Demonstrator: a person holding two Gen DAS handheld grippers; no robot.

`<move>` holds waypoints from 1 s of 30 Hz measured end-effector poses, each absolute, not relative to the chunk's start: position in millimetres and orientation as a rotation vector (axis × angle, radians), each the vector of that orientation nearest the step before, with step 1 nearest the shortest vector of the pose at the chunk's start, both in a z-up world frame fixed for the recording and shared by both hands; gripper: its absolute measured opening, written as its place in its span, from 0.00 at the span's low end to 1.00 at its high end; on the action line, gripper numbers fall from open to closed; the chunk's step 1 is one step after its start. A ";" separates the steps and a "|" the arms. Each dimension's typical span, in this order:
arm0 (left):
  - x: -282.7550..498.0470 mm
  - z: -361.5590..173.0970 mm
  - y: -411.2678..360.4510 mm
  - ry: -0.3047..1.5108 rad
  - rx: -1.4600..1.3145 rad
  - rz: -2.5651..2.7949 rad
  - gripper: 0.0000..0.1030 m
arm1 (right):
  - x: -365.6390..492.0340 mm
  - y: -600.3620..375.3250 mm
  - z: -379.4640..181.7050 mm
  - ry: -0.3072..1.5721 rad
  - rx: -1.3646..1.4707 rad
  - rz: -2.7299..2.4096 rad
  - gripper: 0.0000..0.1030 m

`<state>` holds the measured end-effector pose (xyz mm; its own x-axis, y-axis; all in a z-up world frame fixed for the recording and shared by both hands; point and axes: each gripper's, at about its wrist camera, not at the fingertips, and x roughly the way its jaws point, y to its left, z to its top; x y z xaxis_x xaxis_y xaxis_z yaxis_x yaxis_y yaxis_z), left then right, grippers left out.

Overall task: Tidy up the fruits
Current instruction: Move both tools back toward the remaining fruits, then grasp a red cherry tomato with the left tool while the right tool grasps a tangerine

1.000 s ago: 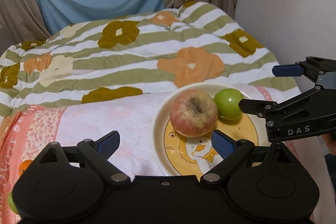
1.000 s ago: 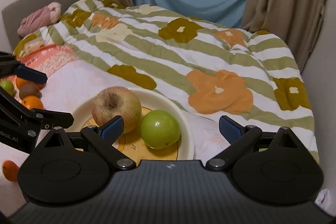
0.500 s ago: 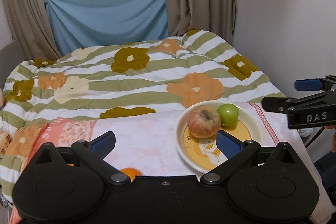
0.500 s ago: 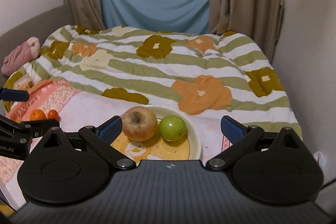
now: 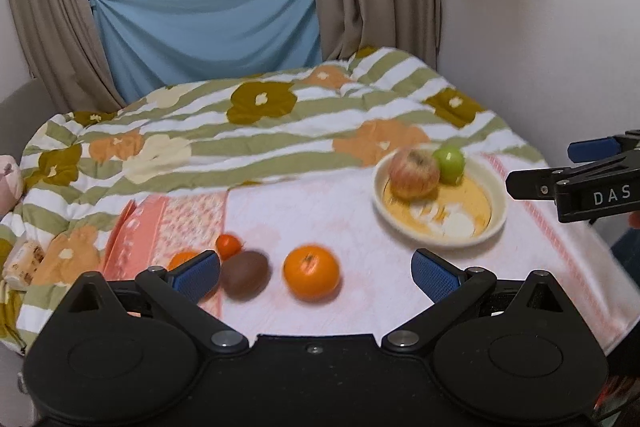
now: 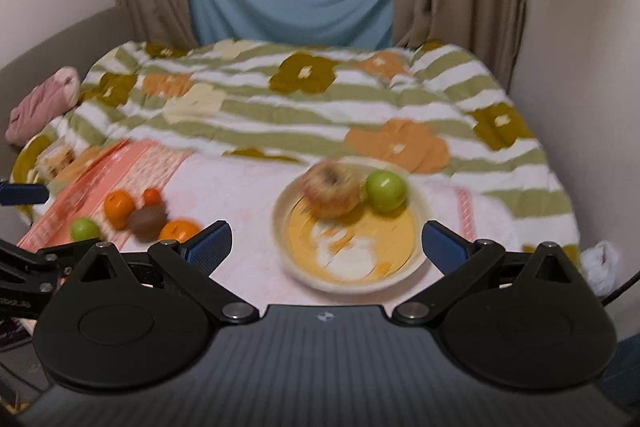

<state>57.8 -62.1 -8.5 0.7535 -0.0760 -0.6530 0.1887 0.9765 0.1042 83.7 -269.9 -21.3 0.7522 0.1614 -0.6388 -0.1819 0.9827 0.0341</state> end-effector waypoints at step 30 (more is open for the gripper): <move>69.9 -141.4 -12.3 0.882 0.271 -0.309 0.59 | 47.4 -174.4 -148.0 0.833 0.099 0.211 0.92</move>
